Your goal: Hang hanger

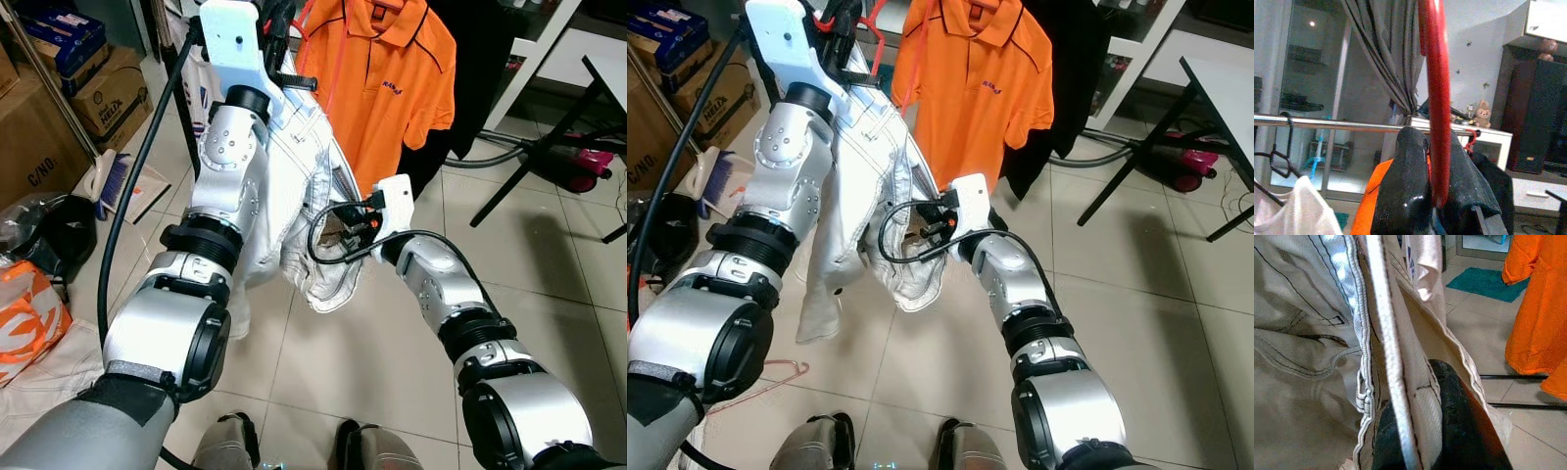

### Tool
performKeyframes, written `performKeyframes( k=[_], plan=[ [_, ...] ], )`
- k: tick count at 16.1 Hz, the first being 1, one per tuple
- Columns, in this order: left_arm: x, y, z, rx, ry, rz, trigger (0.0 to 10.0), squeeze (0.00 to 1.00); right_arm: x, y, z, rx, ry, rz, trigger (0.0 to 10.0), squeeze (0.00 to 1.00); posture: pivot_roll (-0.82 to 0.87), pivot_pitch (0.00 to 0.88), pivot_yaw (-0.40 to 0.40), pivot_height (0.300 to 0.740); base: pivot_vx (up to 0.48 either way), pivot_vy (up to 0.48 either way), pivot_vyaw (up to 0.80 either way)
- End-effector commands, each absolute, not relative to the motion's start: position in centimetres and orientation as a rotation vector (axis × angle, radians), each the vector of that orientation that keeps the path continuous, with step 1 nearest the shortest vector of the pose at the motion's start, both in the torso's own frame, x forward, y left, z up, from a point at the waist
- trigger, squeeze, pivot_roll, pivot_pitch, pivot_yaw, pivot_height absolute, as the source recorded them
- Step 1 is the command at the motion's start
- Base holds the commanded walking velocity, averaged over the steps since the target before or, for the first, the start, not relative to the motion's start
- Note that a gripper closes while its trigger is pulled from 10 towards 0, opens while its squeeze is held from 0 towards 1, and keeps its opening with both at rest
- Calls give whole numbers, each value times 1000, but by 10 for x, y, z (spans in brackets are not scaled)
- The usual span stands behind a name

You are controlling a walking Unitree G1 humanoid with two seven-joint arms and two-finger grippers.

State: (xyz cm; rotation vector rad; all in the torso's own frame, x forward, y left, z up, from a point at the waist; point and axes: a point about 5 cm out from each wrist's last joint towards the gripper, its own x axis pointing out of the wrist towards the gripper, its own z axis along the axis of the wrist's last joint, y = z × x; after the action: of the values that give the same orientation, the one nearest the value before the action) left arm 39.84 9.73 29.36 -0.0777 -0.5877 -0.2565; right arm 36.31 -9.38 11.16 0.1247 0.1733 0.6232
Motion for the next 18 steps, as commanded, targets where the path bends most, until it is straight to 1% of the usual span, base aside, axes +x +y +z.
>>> performKeyframes(
  k=[1, 2, 3, 4, 5, 7, 9, 10, 12, 13, 14, 18],
  plan=[
    [385, 110, 346, -163, -809, -229, 10000, 0, 346, -121, 68, 88, 353, 536, 0, 0, -50, 151, -99, 740, 0, 0, 0],
    [387, 109, 344, -242, -770, -250, 10000, 0, 345, -120, 68, 26, 341, 546, 0, 0, -50, 151, -99, 740, 0, 0, 0],
    [389, 108, 343, -308, -743, -259, 10000, 0, 345, -120, 68, 24, 340, 546, 0, 0, -51, 151, -97, 740, 0, 0, 0],
    [392, 106, 339, -456, -675, -301, 10000, 0, 346, -119, 69, 44, 341, 543, 0, 0, -51, 151, -97, 740, 0, 0, 0],
    [394, 97, 330, -560, -589, -402, 10000, 0, 347, -119, 70, 88, 344, 534, 0, 0, -49, 148, -96, 740, 0, 0, 0],
    [387, 77, 309, -516, -484, -611, 10000, 0, 351, -124, 75, 115, 335, 520, 0, 0, -48, 145, -95, 740, 0, 0, 0],
    [380, 84, 307, -571, -489, -672, 10000, 0, 356, -135, 81, 103, 321, 492, 0, 0, -45, 142, -97, 740, 0, 0, 0],
    [376, 87, 306, -559, -491, -726, 10000, 0, 358, -142, 85, 97, 312, 468, 0, 0, -44, 140, -99, 740, 0, 0, 0],
    [369, 93, 298, -459, -481, -790, 10000, 0, 363, -151, 92, 93, 293, 433, 0, 0, -43, 138, -101, 740, 0, 0, 0],
    [366, 98, 286, -326, -438, -825, 10000, 0, 366, -157, 97, 85, 279, 413, 0, 0, -42, 136, -103, 740, 0, 0, 0],
    [364, 105, 275, -203, -400, -833, 10000, 0, 368, -160, 100, 79, 269, 401, 0, 0, -41, 135, -106, 740, 0, 0, 0],
    [362, 136, 268, -41, -365, -789, 10000, 0, 371, -171, 106, 60, 250, 367, 0, 0, -40, 140, -110, 740, 0, 0, 0]
  ],
)
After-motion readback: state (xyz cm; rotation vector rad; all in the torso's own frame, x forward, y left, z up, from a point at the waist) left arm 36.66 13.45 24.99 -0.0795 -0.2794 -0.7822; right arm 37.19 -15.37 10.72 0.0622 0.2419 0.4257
